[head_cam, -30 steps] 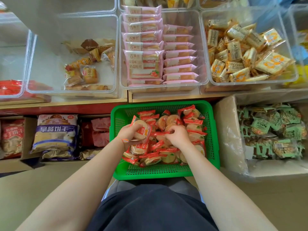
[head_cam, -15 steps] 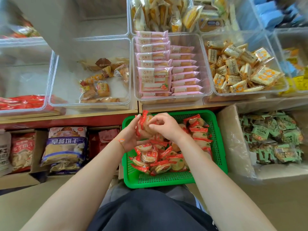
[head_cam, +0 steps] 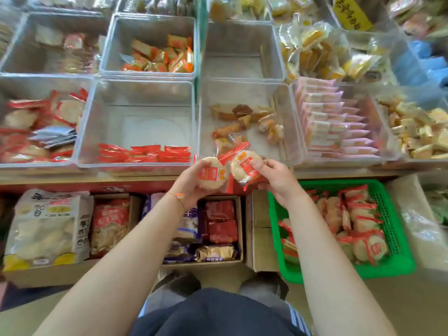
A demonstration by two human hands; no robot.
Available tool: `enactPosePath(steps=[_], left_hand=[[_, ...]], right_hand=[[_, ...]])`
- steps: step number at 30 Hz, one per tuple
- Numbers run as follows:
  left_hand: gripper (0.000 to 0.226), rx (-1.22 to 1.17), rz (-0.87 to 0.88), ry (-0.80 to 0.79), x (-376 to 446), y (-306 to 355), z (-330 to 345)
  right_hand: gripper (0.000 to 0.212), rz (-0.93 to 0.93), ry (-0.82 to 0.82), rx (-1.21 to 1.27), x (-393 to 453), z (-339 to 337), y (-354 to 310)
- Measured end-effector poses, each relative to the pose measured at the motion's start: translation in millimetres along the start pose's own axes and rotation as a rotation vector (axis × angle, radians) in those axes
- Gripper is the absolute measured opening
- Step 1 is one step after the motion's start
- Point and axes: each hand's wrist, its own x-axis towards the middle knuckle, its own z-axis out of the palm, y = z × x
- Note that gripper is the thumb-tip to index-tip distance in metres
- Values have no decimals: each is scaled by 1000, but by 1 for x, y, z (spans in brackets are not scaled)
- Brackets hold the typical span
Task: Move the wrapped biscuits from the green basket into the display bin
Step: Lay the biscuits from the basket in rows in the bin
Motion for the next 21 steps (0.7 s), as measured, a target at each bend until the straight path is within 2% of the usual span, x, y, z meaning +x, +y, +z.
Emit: enactPosePath(steps=[5, 7, 9, 10, 12, 16, 18, 21], left_hand=[[21, 2, 126, 107, -27, 80, -119], [28, 15, 178, 136, -32, 105, -155], [20, 42, 215, 120, -34, 126, -184], [22, 43, 225, 108, -34, 135, -195], [31, 37, 237, 97, -33, 147, -215], [27, 65, 260, 84, -27, 161, -245], [32, 70, 274, 57, -24, 167, -254], [45, 91, 289, 54, -16, 176, -268]], right_hand=[[23, 45, -82, 389, 10, 144, -24], [44, 66, -88, 462, 17, 182, -33], [63, 81, -100, 447, 25, 209, -40], [66, 81, -109, 417, 29, 220, -43], [58, 81, -124, 363, 36, 241, -51], [20, 104, -63, 237, 52, 280, -67], [22, 68, 23, 6, 66, 293, -68], [14, -160, 223, -386, 83, 311, -73]])
